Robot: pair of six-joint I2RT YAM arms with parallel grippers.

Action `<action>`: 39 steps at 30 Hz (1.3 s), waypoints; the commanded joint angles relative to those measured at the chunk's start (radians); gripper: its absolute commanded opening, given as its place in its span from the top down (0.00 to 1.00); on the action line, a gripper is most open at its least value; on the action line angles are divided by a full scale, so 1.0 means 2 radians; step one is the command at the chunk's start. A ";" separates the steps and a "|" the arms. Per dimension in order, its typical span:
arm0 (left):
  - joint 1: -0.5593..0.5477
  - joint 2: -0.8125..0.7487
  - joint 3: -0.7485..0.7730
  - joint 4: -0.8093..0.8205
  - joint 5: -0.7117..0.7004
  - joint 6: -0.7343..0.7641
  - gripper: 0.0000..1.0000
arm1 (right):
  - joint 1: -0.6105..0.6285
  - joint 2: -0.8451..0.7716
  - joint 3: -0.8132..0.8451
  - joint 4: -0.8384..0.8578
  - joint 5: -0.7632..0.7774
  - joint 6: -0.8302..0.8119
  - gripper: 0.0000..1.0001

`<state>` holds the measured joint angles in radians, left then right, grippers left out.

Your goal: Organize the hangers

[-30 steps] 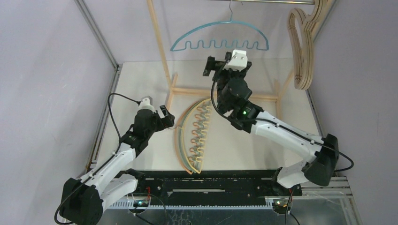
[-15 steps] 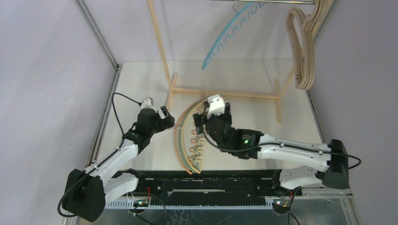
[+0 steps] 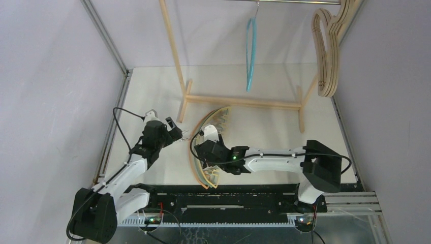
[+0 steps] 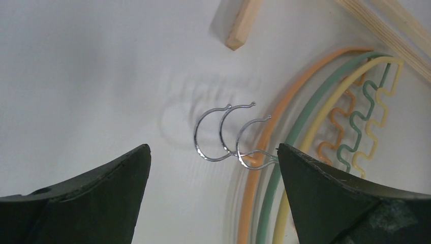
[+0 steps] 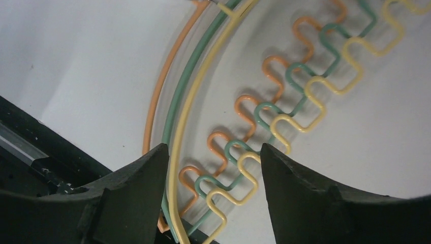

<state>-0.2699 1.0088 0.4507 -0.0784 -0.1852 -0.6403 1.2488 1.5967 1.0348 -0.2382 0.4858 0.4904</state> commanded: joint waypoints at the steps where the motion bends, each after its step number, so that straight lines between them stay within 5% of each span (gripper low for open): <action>1: 0.012 -0.030 -0.012 0.004 -0.007 -0.007 0.01 | -0.010 0.026 0.020 0.049 -0.072 0.032 0.30; 9: 0.016 -0.045 -0.019 0.004 -0.006 -0.005 0.00 | -0.029 0.075 0.036 0.069 -0.146 0.044 0.46; 18: 0.016 -0.050 -0.023 0.007 -0.001 -0.004 0.01 | -0.044 0.113 0.055 0.071 -0.161 0.045 0.49; 25: 0.016 -0.073 -0.031 0.006 -0.004 -0.003 0.01 | -0.062 0.136 0.055 0.085 -0.195 0.052 0.69; 35: 0.017 -0.070 -0.029 0.003 -0.002 -0.002 0.01 | -0.066 0.144 0.059 0.079 -0.193 0.040 0.62; 39: 0.016 -0.071 -0.028 0.002 -0.002 -0.002 0.00 | -0.067 0.143 0.061 0.074 -0.195 0.039 0.68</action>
<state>-0.2436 0.8749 0.3893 -0.0921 -0.1829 -0.6399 1.1206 1.8778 1.1122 -0.1081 0.0906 0.5797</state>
